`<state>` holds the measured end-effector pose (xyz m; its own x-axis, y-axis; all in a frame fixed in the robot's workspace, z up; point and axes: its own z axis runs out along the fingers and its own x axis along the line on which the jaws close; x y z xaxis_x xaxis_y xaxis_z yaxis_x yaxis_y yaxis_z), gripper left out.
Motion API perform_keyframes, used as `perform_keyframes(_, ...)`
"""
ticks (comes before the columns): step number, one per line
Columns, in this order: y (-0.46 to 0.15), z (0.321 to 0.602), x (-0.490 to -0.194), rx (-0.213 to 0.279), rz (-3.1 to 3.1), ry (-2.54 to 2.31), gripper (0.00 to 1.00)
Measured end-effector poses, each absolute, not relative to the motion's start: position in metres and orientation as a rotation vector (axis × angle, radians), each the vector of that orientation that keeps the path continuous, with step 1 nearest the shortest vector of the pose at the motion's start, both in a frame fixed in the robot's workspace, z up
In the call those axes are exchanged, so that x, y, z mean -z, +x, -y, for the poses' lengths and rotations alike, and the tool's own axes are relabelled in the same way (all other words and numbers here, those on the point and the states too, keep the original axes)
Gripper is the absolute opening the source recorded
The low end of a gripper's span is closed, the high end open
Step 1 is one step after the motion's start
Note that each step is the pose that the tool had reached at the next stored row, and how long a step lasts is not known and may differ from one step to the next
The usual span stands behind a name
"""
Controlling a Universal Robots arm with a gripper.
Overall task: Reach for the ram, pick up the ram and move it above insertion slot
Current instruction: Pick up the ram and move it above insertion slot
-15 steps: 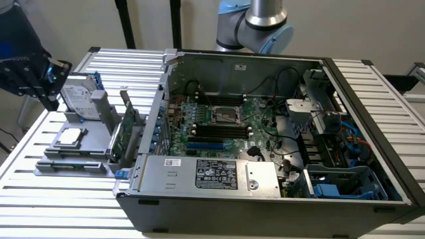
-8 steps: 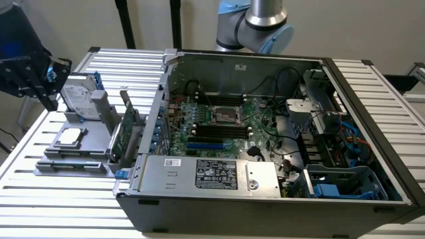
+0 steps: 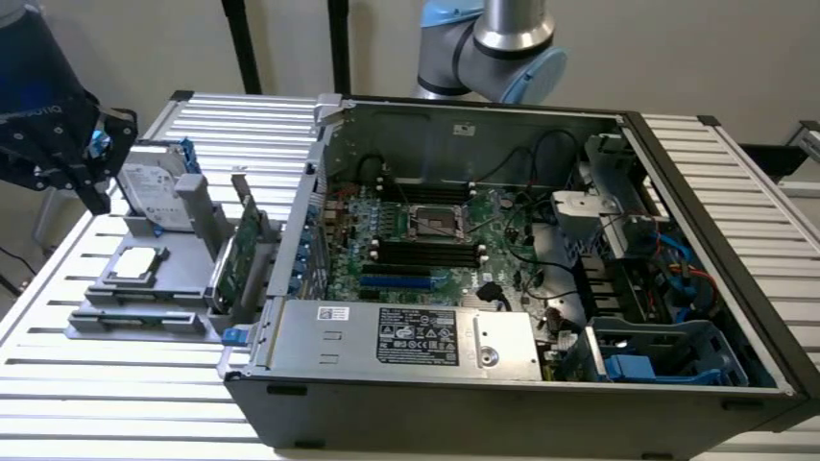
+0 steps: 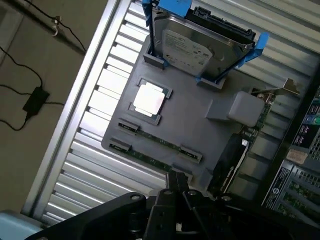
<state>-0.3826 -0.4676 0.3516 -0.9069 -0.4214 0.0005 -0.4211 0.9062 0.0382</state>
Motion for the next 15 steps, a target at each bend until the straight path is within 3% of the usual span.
perform_keyframes(15,-0.3826,0.4676,-0.3516,0.056,2.933,1.084,0.11)
